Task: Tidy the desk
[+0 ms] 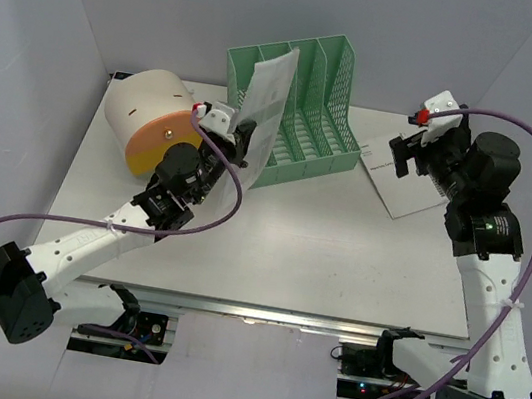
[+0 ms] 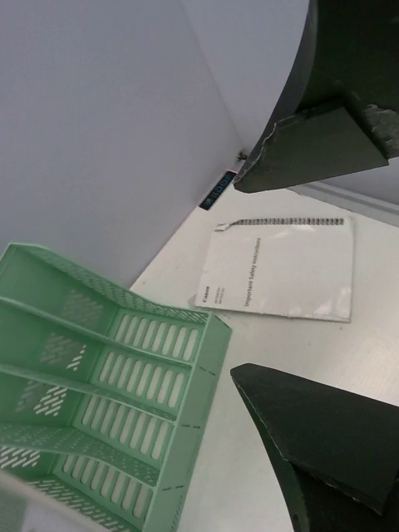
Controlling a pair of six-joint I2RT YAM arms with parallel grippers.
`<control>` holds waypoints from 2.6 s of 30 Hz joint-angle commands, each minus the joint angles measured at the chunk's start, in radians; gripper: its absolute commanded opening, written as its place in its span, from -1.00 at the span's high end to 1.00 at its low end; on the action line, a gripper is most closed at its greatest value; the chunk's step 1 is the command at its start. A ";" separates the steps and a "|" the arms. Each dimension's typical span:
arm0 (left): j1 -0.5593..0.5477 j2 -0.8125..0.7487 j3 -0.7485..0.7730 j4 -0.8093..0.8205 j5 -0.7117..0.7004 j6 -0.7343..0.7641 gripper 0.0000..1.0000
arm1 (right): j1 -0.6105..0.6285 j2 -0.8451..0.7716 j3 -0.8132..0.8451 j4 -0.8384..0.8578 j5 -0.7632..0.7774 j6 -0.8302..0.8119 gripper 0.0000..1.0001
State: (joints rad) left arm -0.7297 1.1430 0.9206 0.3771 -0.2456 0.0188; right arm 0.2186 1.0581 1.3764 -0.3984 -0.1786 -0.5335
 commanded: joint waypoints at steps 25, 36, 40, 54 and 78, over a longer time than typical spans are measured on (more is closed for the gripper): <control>-0.050 0.715 0.542 0.979 -0.570 0.679 1.00 | -0.118 -0.169 -0.636 0.436 -0.192 0.382 -0.80; 0.060 0.779 0.508 0.835 -0.538 0.442 1.00 | -0.141 -0.168 -0.660 0.449 -0.215 0.387 -0.80; 0.080 0.797 0.471 0.830 -0.486 0.370 1.00 | -0.146 -0.160 -0.670 0.457 -0.219 0.386 -0.80; 0.102 0.943 0.383 0.935 -0.481 0.270 1.00 | -0.167 -0.142 -0.681 0.457 -0.250 0.385 -0.81; 0.146 0.867 0.328 1.046 -0.225 0.286 1.00 | -0.174 -0.125 -0.686 0.458 -0.260 0.380 -0.80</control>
State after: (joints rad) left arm -0.6065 2.0918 1.2553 1.3503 -0.5563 0.2893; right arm 0.0515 0.9253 0.6961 0.0114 -0.4235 -0.1574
